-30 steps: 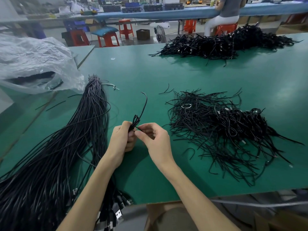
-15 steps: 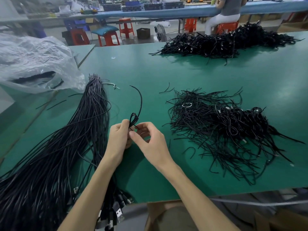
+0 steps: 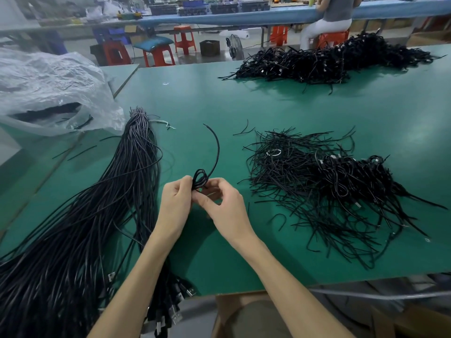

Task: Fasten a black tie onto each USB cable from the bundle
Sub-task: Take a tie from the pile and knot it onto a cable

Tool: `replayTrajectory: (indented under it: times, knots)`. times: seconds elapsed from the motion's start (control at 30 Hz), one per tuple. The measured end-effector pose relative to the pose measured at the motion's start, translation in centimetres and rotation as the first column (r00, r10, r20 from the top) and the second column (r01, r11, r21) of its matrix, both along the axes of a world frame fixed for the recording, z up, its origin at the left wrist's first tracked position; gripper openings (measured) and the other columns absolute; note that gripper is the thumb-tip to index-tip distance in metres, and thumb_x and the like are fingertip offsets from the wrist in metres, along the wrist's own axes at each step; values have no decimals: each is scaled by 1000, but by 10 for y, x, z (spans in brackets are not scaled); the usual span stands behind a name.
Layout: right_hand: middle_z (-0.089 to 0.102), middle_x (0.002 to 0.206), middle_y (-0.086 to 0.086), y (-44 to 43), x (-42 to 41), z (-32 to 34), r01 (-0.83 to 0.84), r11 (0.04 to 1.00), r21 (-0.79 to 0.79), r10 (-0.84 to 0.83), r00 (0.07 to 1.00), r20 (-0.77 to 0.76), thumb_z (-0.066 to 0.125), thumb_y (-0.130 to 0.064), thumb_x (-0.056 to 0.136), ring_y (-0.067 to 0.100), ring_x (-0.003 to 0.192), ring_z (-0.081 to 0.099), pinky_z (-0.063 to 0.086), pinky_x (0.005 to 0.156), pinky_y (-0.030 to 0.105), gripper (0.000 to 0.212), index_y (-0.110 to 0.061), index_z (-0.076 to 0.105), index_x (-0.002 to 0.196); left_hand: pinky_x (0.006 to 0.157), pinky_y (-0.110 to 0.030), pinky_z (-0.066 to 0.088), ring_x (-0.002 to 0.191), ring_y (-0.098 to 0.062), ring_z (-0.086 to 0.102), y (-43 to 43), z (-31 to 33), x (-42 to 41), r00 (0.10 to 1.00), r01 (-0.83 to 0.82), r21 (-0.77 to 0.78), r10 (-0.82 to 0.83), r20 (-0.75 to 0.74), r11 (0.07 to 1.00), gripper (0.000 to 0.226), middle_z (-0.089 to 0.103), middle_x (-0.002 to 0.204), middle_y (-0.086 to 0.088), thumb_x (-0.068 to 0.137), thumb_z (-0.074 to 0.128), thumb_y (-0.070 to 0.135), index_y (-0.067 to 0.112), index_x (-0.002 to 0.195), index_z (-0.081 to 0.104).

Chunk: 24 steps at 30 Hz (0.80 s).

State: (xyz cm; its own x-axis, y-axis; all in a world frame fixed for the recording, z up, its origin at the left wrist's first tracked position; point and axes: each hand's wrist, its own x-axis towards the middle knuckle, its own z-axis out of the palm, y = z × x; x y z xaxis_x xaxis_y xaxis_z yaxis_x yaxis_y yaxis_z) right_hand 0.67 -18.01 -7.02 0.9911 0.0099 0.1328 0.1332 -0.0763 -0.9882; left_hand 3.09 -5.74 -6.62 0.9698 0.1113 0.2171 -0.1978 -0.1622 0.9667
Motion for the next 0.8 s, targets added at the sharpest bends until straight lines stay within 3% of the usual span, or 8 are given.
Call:
replayTrajectory:
  times: [0.13, 0.23, 0.37, 0.5, 0.63, 0.8]
  knots:
    - [74, 95, -11, -2, 0, 0, 7, 999, 47, -6, 1000, -14, 77, -34, 89, 4, 88, 69, 57, 75, 30, 21, -24, 67, 104, 41, -16, 28, 43, -6, 28, 1, -2, 2, 1000, 15, 10, -14, -19, 1000, 43, 35, 48, 9, 100, 42, 14, -5, 61, 42]
    - [74, 91, -11, -1, -1, 0, 9, 999, 51, -9, 1000, -3, 78, -31, 89, 4, 84, 68, 52, 70, 26, 16, -24, 67, 98, 42, -16, 29, 42, -4, 31, 0, -1, 1, 1000, 16, 28, -16, -17, 999, 43, 37, 46, 12, 100, 42, 15, 8, 58, 43]
    - [74, 88, -10, -1, -1, 1, 9, 997, 76, -7, 1000, -15, 79, -32, 88, 5, 81, 68, 49, 68, 25, 17, -23, 66, 96, 43, -17, 31, 42, -2, 35, 0, 0, 0, 998, 40, 26, -39, -46, 999, 42, 41, 47, 13, 101, 40, 13, -7, 65, 48]
    - [75, 85, -7, -2, -1, 0, 18, 997, 80, -16, 1000, -21, 77, -28, 91, 9, 76, 70, 48, 66, 24, 13, -22, 66, 92, 43, -22, 26, 48, -10, 29, 1, -2, 1, 997, 49, 59, -45, -59, 997, 46, 36, 54, 2, 94, 41, 28, -9, 67, 43]
    - [75, 83, -7, -3, -1, 2, 13, 995, 97, -10, 1000, -30, 79, -33, 89, 10, 71, 70, 49, 63, 22, 16, -23, 66, 90, 43, -21, 25, 48, -10, 27, 2, -4, 2, 998, 45, 56, -42, -54, 997, 45, 33, 53, 4, 93, 42, 29, -4, 65, 34]
    - [74, 77, -6, -4, 0, 0, 18, 996, 85, -15, 999, -37, 75, -20, 93, 8, 62, 68, 46, 55, 17, 13, -19, 64, 86, 43, -23, 26, 46, -11, 29, 1, -5, 2, 996, 59, 76, -53, -73, 995, 40, 36, 50, 4, 94, 41, 29, 15, 57, 38]
